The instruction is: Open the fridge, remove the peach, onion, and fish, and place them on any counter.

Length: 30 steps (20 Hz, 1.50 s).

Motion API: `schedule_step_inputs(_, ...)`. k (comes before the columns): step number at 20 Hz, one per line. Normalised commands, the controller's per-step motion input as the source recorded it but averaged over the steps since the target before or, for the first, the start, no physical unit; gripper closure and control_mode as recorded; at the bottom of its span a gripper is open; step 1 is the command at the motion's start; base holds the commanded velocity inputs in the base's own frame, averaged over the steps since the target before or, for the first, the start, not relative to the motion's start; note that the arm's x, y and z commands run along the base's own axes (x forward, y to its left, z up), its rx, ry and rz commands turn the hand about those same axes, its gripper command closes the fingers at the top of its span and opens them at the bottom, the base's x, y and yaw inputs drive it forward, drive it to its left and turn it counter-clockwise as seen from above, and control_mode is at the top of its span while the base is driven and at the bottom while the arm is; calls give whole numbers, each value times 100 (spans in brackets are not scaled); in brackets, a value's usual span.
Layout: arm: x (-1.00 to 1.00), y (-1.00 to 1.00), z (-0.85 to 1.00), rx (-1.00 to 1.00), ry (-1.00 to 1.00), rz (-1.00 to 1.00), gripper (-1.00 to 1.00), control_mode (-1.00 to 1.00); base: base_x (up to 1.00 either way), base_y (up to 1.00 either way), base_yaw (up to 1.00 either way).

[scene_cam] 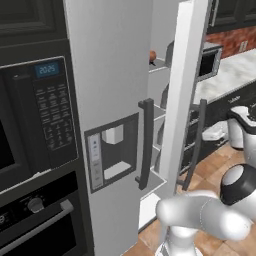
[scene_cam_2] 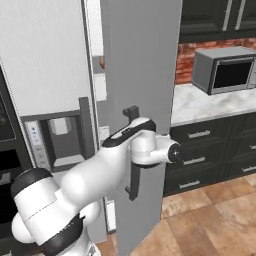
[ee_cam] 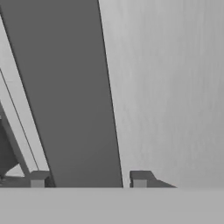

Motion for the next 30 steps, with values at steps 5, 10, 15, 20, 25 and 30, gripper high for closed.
schedule_step_inputs(5, -40, -68, 19, 0, -6, 0, -100, -100, 0, 0, 0)
schedule_step_inputs(10, -100, 30, -1, 0, -34, -6, -100, -100, 0, 0, 0)
schedule_step_inputs(15, -100, 86, 5, -5, -40, -13, -100, -100, 0, 0, 0)
schedule_step_inputs(20, -98, 100, 46, -15, -27, -7, -100, -100, 0, 0, 0)
schedule_step_inputs(25, -25, 100, 57, -27, -14, -6, -100, -100, 0, 0, 0)
schedule_step_inputs(30, 68, 99, 37, -31, 0, -10, -100, -100, 0, 0, 0)
